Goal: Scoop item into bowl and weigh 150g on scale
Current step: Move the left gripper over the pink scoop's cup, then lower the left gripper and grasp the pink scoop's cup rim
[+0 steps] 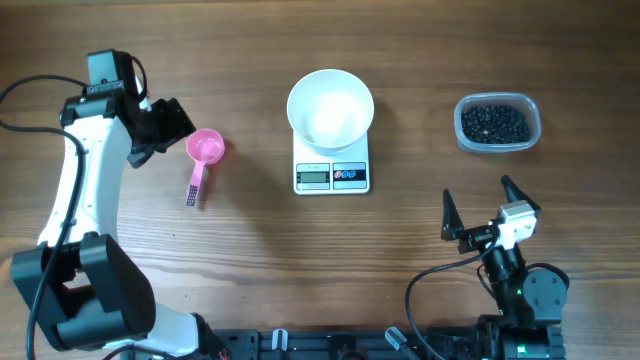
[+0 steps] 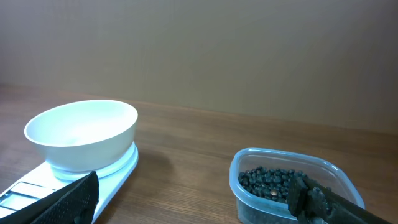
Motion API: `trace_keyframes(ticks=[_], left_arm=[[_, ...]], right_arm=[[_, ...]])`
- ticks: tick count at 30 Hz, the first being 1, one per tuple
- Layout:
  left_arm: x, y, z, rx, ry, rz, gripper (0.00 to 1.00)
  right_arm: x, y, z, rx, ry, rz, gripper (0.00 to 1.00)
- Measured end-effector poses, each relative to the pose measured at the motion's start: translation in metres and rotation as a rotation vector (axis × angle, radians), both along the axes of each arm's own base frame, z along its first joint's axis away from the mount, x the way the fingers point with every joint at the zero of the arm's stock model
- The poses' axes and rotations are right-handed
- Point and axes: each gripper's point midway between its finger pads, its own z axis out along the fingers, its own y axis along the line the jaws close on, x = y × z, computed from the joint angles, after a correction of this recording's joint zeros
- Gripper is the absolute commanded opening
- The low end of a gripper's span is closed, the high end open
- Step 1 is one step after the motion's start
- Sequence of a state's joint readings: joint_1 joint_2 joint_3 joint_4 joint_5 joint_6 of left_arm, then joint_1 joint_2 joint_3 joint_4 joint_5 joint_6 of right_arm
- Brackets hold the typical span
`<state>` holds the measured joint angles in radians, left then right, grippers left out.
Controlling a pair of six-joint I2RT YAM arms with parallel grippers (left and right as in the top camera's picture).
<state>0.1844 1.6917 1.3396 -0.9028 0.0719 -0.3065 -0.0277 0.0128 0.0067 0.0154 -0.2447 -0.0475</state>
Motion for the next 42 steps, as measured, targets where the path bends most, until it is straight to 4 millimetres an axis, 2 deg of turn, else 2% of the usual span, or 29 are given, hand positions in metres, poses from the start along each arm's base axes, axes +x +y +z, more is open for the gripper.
trace_keyframes(ticks=[3, 6, 7, 8, 10, 11, 16, 20, 28, 30, 36, 42], left_arm=[[0.001, 0.000, -0.003, -0.001, 0.005, 0.000, 0.88], [0.001, 0.000, -0.012, -0.007, 0.029, 0.005, 0.99], [0.000, 0.000, -0.015, -0.010, 0.039, 0.010, 1.00], [0.000, 0.000, -0.017, -0.011, 0.045, 0.009, 1.00], [0.000, 0.000, -0.021, -0.014, 0.055, 0.013, 0.88], [0.000, 0.000, -0.022, -0.015, 0.057, 0.016, 0.86], [0.001, 0.000, -0.022, -0.014, 0.055, 0.014, 0.86], [0.003, 0.001, -0.021, -0.013, 0.046, 0.015, 0.81], [0.016, 0.003, -0.018, -0.003, -0.011, 0.014, 0.79], [0.015, 0.003, -0.020, -0.004, -0.005, 0.014, 0.79], [-0.005, -0.001, -0.046, -0.015, 0.058, 0.014, 0.79], [0.007, 0.001, -0.046, -0.010, 0.007, 0.013, 0.79]], right_arm=[[0.000, 0.000, 0.000, 0.000, 0.000, 0.000, 1.00], [0.000, 0.000, 0.000, 0.000, 0.000, 0.000, 1.00], [0.000, 0.000, 0.000, 0.000, 0.000, 0.000, 1.00], [0.000, 0.000, 0.000, 0.000, 0.000, 0.000, 1.00], [0.000, 0.000, 0.000, 0.000, 0.000, 0.000, 1.00], [0.000, 0.000, 0.000, 0.000, 0.000, 0.000, 1.00], [0.000, 0.000, 0.000, 0.000, 0.000, 0.000, 1.00], [0.000, 0.000, 0.000, 0.000, 0.000, 0.000, 1.00], [0.000, 0.000, 0.000, 0.000, 0.000, 0.000, 1.00], [0.000, 0.000, 0.000, 0.000, 0.000, 0.000, 1.00], [0.000, 0.000, 0.000, 0.000, 0.000, 0.000, 1.00], [0.000, 0.000, 0.000, 0.000, 0.000, 0.000, 1.00]])
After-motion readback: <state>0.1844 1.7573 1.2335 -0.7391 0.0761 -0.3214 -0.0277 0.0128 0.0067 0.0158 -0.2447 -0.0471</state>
